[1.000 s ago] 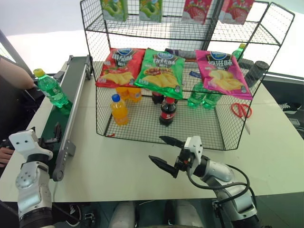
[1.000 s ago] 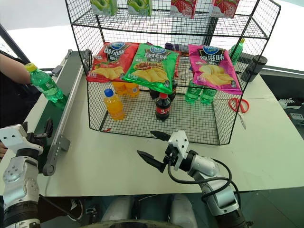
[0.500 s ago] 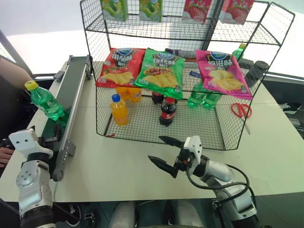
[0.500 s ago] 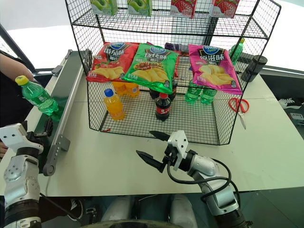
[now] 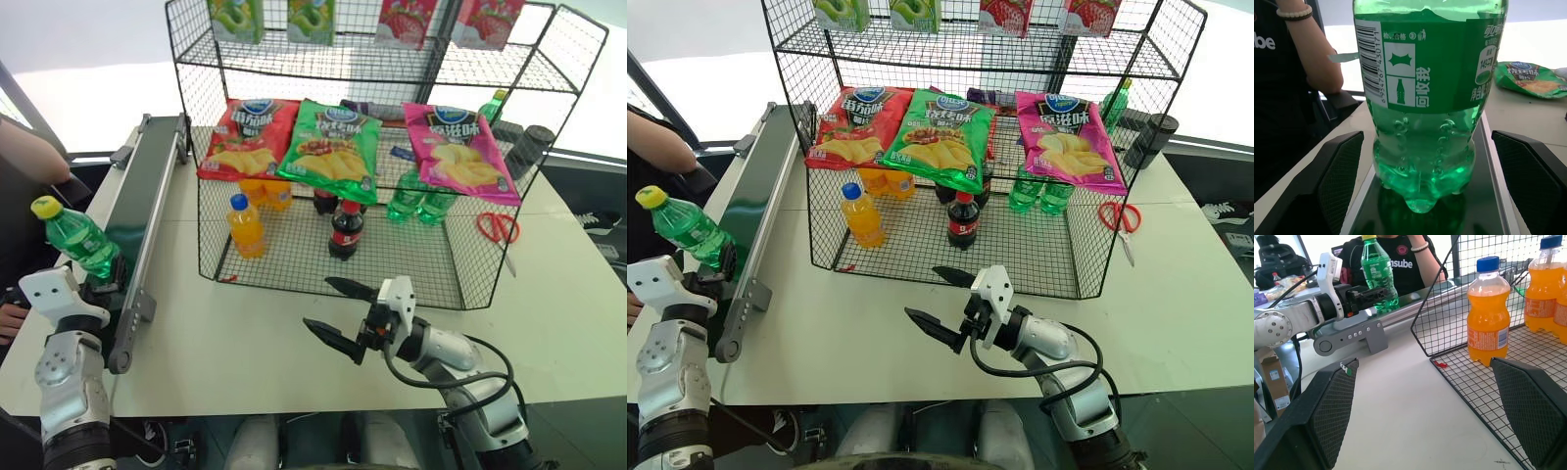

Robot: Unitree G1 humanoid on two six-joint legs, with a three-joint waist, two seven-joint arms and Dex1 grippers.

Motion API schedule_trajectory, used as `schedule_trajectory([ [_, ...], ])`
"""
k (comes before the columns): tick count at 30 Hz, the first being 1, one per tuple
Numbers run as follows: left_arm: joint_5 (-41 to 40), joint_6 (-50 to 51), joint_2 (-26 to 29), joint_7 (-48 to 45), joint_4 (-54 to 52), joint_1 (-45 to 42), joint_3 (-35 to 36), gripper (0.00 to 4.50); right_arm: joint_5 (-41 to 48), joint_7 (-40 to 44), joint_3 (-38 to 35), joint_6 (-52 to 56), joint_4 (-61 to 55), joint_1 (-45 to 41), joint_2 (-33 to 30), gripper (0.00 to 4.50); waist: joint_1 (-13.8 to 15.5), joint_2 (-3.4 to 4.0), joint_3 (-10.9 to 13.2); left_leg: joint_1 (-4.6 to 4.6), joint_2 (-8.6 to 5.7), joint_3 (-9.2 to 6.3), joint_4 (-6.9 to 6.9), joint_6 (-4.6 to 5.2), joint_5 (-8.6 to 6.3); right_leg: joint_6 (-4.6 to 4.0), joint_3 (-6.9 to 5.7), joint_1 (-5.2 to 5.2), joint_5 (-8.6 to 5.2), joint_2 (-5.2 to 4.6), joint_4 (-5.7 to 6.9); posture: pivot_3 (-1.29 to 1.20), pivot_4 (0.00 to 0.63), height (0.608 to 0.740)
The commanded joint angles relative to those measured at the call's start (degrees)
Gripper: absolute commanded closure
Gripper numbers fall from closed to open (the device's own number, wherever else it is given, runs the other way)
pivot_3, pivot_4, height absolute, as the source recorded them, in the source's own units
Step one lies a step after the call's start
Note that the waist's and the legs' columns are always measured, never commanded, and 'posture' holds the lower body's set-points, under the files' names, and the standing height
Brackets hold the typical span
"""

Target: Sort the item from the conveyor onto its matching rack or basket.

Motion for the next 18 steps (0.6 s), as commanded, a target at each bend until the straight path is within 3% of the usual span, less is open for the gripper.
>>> schedule_trajectory([
  [1,-0.29,-1.41,0.42,0.08,-0.26,-0.66,0.92,0.00,1.03,0.16,-0.02,-0.36,-2.00,-0.73,0.54,0.03,0.00,0.00,0.00,0.00,0.00,0.00,0.00,0.00,0.00,0.00,0.00,0.00,0.00,0.00,0.00,0.00,0.150,0.724],
  [3,-0.72,-1.74,0.25,-0.30,-0.11,-0.81,0.98,0.26,1.03,0.36,-0.12,-0.57,-1.64,-0.77,0.50,0.01,-0.01,0.00,0.00,0.00,0.00,0.00,-0.01,0.00,0.00,0.00,0.00,0.00,0.00,0.00,0.00,0.00,0.150,0.724],
  [7,-0.94,-1.96,0.41,-0.77,-0.34,-0.71,0.77,1.63,1.00,0.61,-0.25,-0.83,-1.30,-0.71,0.44,0.00,0.09,0.00,0.00,-0.01,0.00,0.00,0.00,0.00,0.00,0.00,-0.02,0.00,0.00,-0.02,0.00,0.00,0.150,0.724],
  [14,-2.85,-1.02,1.93,-5.97,-6.45,-0.03,-0.87,1.64,2.43,-1.93,-3.79,1.19,-2.02,-3.22,0.00,0.00,0.02,-0.08,0.04,-0.04,-0.01,0.00,0.00,0.00,0.00,0.00,-0.02,-0.03,0.00,-0.03,0.00,0.00,0.150,0.724],
  [18,-6.40,3.48,3.87,-14.91,-13.78,-0.90,-6.31,1.64,1.41,-1.15,-3.16,5.00,-4.81,-3.99,-3.79,0.00,0.18,-0.13,0.07,-0.10,-0.02,-0.03,0.00,-0.01,0.01,0.00,-0.06,-0.04,0.00,-0.07,-0.04,0.00,0.150,0.724],
])
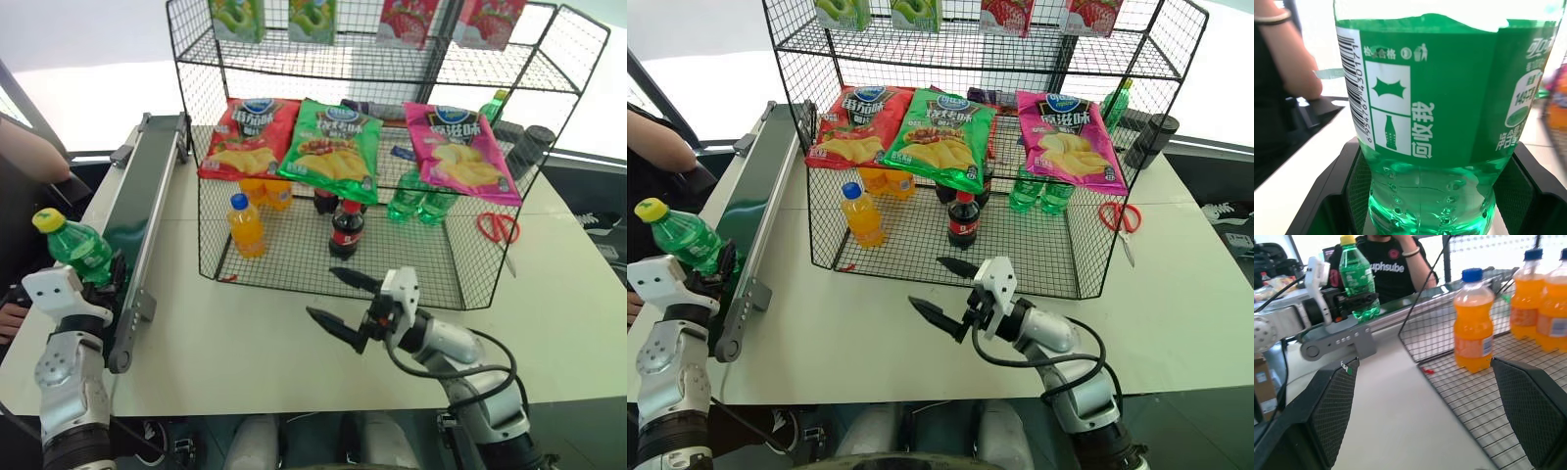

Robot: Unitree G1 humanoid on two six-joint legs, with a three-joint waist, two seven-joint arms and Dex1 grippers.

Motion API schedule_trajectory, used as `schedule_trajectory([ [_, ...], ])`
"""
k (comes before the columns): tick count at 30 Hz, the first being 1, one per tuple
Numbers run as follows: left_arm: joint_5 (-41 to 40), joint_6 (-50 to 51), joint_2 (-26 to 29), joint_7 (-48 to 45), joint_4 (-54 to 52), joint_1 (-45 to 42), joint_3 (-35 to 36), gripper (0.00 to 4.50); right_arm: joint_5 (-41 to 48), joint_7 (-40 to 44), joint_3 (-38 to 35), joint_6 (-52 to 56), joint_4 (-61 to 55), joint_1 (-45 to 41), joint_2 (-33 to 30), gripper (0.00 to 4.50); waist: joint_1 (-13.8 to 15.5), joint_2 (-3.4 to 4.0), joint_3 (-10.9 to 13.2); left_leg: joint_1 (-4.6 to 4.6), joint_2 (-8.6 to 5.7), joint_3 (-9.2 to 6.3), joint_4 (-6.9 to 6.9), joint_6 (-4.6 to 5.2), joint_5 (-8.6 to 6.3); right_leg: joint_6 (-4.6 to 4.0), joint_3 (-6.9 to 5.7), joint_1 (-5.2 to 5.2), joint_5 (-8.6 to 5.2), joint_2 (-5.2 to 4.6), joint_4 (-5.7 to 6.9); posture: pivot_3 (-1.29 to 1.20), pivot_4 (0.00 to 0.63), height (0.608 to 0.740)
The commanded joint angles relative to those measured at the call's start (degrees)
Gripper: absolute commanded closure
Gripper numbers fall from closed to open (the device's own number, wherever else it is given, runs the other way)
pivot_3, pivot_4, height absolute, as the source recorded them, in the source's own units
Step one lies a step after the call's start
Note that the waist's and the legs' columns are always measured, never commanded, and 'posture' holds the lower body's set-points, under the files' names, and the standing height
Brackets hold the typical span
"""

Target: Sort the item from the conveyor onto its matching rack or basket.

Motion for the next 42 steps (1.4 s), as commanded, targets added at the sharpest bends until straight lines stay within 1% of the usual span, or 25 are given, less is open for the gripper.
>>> schedule_trajectory([
  [1,-4.16,3.45,2.45,-7.26,-10.96,-1.83,-4.87,1.64,0.40,0.35,0.49,3.35,-4.93,-0.72,-2.31,0.00,-0.03,0.00,0.00,-0.01,0.00,0.00,-0.01,0.00,0.00,0.00,0.00,0.01,0.00,-0.02,-0.02,0.00,0.150,0.724],
  [7,-7.22,10.79,4.06,-15.24,-19.66,-1.70,-12.67,1.64,2.12,-0.79,0.16,6.73,-8.14,-2.67,-2.58,0.00,-0.28,0.19,0.11,0.05,-0.03,0.03,-0.10,0.00,0.00,-0.01,0.04,0.01,0.00,-0.03,-0.04,0.00,0.150,0.724],
  [9,-7.65,13.54,5.38,-20.96,-22.13,-2.06,-18.49,1.64,2.90,-1.30,-0.26,8.25,-9.14,-4.20,-2.57,0.00,-0.03,0.32,0.18,0.08,-0.01,0.02,-0.10,-0.01,0.01,-0.01,0.02,0.02,-0.01,0.02,-0.03,0.00,0.150,0.724],
  [12,-7.47,15.80,5.02,-25.76,-22.02,-4.06,-24.17,1.64,3.60,-1.91,-0.51,9.84,-9.58,-5.93,-2.48,0.00,-0.06,0.36,0.21,0.01,-0.10,0.02,-0.01,-0.01,0.01,-0.01,0.02,0.03,0.00,-0.03,-0.04,0.00,0.150,0.724],
  [14,-6.17,15.11,4.45,-28.21,-20.89,-5.38,-26.99,1.64,3.33,-2.12,-0.13,10.06,-9.48,-6.39,-2.36,0.00,-0.16,0.30,0.25,0.00,-0.12,0.02,-0.02,0.00,0.01,-0.01,0.03,0.03,0.00,-0.02,-0.06,0.00,0.150,0.724],
  [20,-4.16,14.63,2.04,-31.46,-18.36,-9.27,-31.60,1.64,3.27,-3.09,0.19,10.41,-9.62,-6.64,-2.17,0.00,-0.26,0.37,0.30,0.02,-0.02,0.01,-0.05,0.01,0.01,-0.01,0.05,0.00,0.00,0.17,-0.02,0.00,0.150,0.724],
  [25,-0.35,10.46,0.09,-35.83,-14.14,-12.97,-35.82,1.64,3.56,-5.32,-0.51,11.01,-9.25,-6.53,-0.96,0.00,-0.08,0.36,0.31,0.02,-0.04,0.03,-0.03,0.01,0.01,-0.01,0.04,0.00,0.00,0.25,-0.02,0.00,0.150,0.724],
  [31,2.21,6.94,-0.86,-39.09,-10.66,-15.33,-37.73,1.64,4.30,-5.71,-1.05,10.92,-9.70,-5.44,-0.70,0.00,-0.19,0.36,0.31,0.01,-0.04,0.02,-0.03,0.01,0.01,0.00,0.04,0.00,0.00,0.25,-0.02,0.00,0.150,0.724],
  [38,3.79,4.59,-2.91,-40.09,-8.22,-17.33,-38.40,1.64,5.69,-5.45,-1.18,12.00,-9.71,-5.31,-0.77,0.00,-0.10,0.36,0.31,0.01,-0.04,0.02,-0.03,0.02,0.01,0.00,0.04,0.00,0.00,0.26,-0.01,0.00,0.150,0.724],
  [41,4.08,4.27,-3.43,-39.96,-7.80,-17.71,-38.51,1.64,6.32,-5.22,-1.36,12.38,-9.46,-5.31,-0.77,0.88,-0.14,0.36,0.31,0.00,-0.05,0.02,-0.02,0.02,0.01,0.00,0.04,0.00,0.00,0.26,-0.02,0.00,0.150,0.724],
  [42,4.15,4.22,-3.54,-39.90,-7.70,-17.78,-38.53,1.64,6.46,-5.21,-1.39,12.42,-9.45,-5.30,-0.80,1.32,-0.14,0.36,0.31,0.00,-0.05,0.02,-0.02,0.02,0.01,0.00,0.04,0.00,0.00,0.25,-0.02,0.00,0.150,0.724],
])
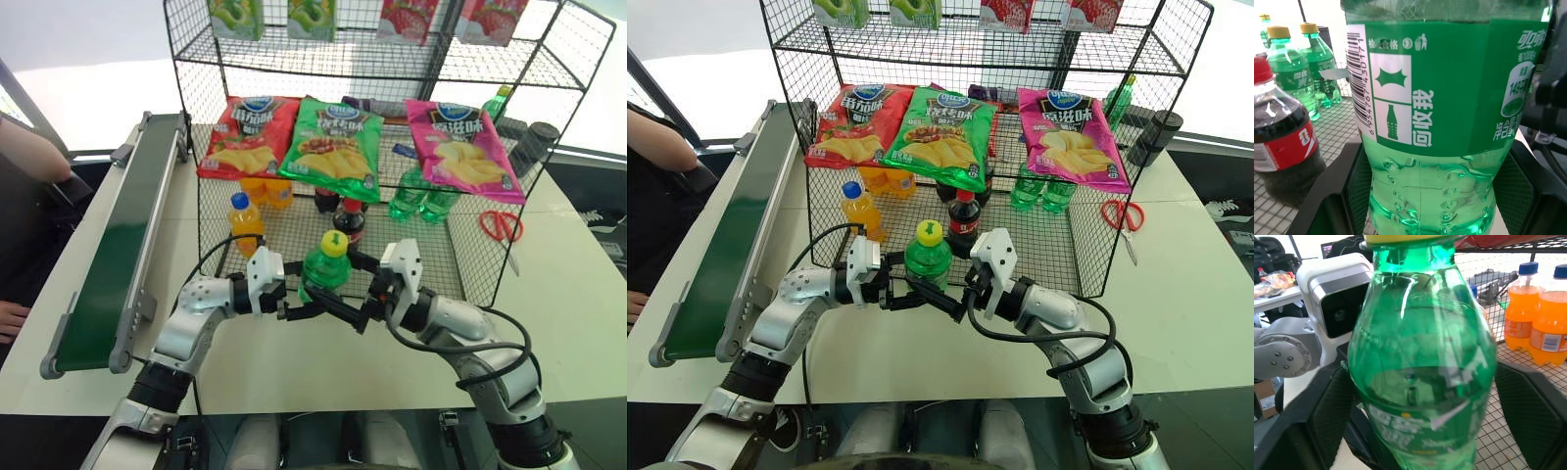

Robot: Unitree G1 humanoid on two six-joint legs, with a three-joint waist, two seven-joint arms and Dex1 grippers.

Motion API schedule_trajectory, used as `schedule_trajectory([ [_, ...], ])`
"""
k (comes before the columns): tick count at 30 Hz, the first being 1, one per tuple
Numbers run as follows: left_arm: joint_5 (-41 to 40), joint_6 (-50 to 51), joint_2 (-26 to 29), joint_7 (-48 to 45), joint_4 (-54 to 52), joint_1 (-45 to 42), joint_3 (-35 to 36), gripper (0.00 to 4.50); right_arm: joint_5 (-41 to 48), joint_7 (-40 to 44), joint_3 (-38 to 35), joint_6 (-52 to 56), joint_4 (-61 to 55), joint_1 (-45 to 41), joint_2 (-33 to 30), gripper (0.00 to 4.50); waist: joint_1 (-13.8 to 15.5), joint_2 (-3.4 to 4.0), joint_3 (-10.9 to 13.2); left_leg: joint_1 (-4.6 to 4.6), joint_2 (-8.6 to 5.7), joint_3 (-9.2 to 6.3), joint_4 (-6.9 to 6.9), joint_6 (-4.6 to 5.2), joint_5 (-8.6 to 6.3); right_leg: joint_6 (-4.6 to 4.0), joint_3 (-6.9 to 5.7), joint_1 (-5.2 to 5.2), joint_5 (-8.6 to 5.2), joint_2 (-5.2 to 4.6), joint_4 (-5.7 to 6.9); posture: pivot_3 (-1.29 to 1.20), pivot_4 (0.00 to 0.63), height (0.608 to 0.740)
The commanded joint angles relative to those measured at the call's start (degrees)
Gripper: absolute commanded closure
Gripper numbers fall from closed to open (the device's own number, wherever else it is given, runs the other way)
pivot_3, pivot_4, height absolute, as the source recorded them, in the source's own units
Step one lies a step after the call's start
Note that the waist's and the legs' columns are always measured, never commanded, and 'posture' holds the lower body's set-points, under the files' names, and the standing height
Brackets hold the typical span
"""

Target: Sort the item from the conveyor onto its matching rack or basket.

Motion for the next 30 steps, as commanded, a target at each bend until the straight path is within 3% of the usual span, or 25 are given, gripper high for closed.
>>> schedule_trajectory([
  [1,-0.36,-1.95,-0.87,-0.10,-1.34,-1.64,0.60,1.64,1.71,0.35,-1.08,-0.03,-2.20,-0.11,0.23,1.48,-0.01,0.00,0.00,0.00,0.00,0.00,0.00,0.00,0.00,0.00,0.00,0.00,0.00,0.00,0.00,0.00,0.150,0.724],
  [5,-1.01,-0.60,-1.25,0.19,-1.33,-1.53,0.85,1.64,1.30,-0.31,-1.46,-0.79,-2.13,-0.09,0.74,1.50,-0.02,0.00,0.00,0.01,0.01,-0.01,-0.01,0.00,0.00,0.00,0.00,0.00,0.00,0.00,0.01,0.00,0.150,0.724],
  [7,-1.15,0.39,-1.24,0.40,-1.07,-1.49,0.94,0.61,0.91,-1.02,-1.76,-1.16,-2.02,-0.16,1.18,1.50,-0.03,0.00,0.00,0.01,0.01,-0.01,-0.01,0.00,0.00,0.00,0.00,0.00,0.00,0.01,0.00,0.00,0.150,0.724],
  [9,-0.24,0.06,-1.06,0.73,-0.21,-1.37,0.83,0.04,0.53,-1.90,-2.44,-1.69,-1.82,-0.20,1.58,1.50,0.00,0.00,0.00,0.01,0.01,-0.01,-0.01,0.00,0.00,0.00,0.00,0.00,0.00,0.01,0.01,0.00,0.150,0.724],
  [23,0.71,2.53,-1.05,11.26,-3.71,5.69,4.98,0.04,-11.27,-17.26,-17.35,-13.80,9.23,4.32,3.32,1.50,0.01,0.01,0.00,0.00,-0.01,0.01,-0.01,-0.01,0.00,0.01,0.00,0.01,0.00,-0.03,0.00,0.00,0.150,0.724],
  [30,1.68,4.39,-2.08,12.93,-7.40,6.27,3.04,0.04,-13.52,-20.48,-19.02,-17.59,17.27,2.72,6.02,1.50,-0.29,0.19,0.04,0.07,0.05,0.06,-0.06,-0.01,0.01,0.00,0.07,-0.01,0.00,-0.02,0.03,0.00,0.150,0.724],
])
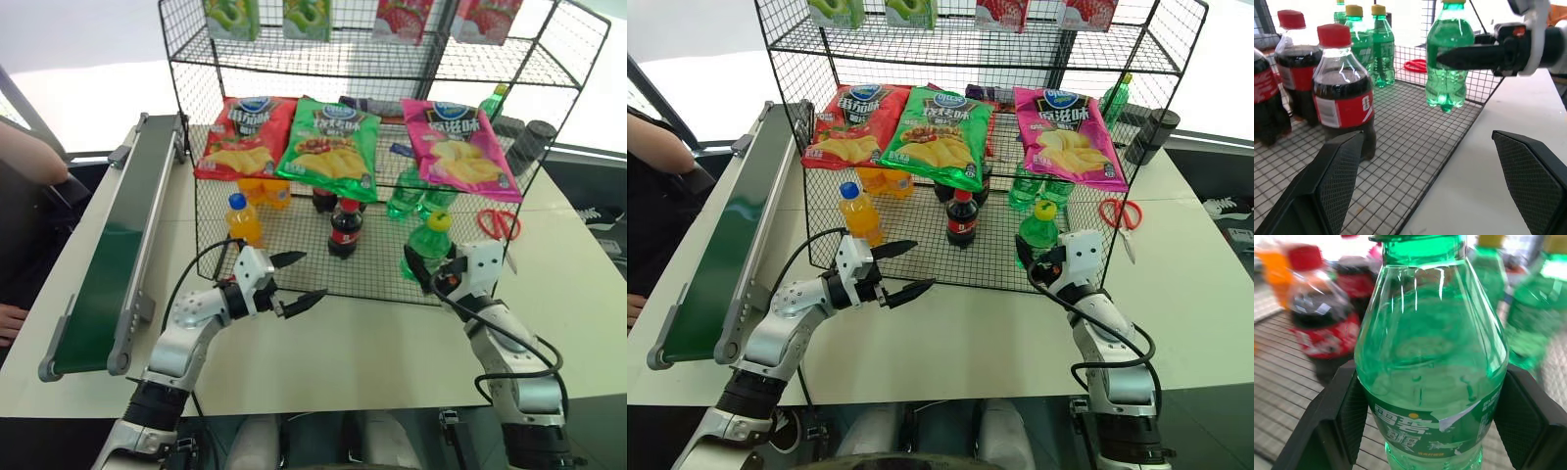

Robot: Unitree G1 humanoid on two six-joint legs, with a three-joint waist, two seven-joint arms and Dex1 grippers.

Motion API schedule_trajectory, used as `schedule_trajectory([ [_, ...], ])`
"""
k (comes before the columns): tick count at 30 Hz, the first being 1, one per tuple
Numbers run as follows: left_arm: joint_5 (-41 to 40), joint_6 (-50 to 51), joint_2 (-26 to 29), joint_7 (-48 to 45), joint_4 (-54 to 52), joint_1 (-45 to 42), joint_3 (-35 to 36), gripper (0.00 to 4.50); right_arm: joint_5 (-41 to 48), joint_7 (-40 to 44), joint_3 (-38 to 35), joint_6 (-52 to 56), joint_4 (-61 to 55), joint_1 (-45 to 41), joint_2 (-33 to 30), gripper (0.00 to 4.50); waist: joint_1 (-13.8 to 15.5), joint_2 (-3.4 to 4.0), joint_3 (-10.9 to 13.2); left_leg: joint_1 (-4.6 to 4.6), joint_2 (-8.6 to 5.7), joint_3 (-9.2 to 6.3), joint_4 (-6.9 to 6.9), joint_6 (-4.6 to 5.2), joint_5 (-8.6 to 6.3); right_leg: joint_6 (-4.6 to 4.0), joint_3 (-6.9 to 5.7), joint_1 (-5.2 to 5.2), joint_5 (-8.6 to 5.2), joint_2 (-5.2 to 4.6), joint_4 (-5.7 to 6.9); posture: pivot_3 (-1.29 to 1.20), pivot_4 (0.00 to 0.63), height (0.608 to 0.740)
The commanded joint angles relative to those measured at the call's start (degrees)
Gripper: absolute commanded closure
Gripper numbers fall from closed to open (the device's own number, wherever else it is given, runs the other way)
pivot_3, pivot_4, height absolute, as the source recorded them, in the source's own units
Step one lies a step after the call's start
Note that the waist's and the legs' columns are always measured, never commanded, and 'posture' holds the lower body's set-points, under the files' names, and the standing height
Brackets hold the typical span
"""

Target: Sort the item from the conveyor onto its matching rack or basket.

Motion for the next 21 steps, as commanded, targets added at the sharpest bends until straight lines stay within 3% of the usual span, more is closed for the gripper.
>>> schedule_trajectory([
  [1,-0.10,0.77,-0.49,0.58,-2.86,-0.04,-1.02,0.04,-0.87,-1.27,-1.15,-4.25,2.23,-3.78,1.06,1.50,0.02,0.03,0.00,0.00,0.00,0.00,0.00,0.00,0.00,0.00,0.00,0.00,0.00,0.01,0.01,0.00,0.150,0.724],
  [8,0.27,1.64,-0.67,1.16,-3.17,-0.72,-2.00,0.04,-2.79,-3.91,-2.30,-9.25,15.90,-12.05,2.09,1.50,0.19,0.06,0.01,-0.02,-0.03,0.01,0.03,0.00,0.01,0.00,0.00,-0.01,0.00,0.04,0.03,0.00,0.150,0.724],
  [18,1.37,1.55,-1.56,2.20,-3.61,-0.14,-3.23,0.04,-1.82,-2.93,-2.59,-10.57,20.09,-14.25,2.71,1.50,0.14,0.09,0.00,-0.02,-0.02,0.03,0.03,-0.01,0.01,0.00,0.00,0.00,0.00,0.02,0.02,0.00,0.150,0.724],
  [21,1.39,1.56,-1.88,2.17,-3.56,-0.25,-3.56,0.00,-1.66,-2.95,-2.82,-10.32,19.47,-13.97,2.78,0.08,0.14,0.09,0.00,-0.02,-0.02,0.03,0.03,-0.02,0.02,0.00,0.00,0.00,0.00,0.02,0.02,0.00,0.150,0.724],
])
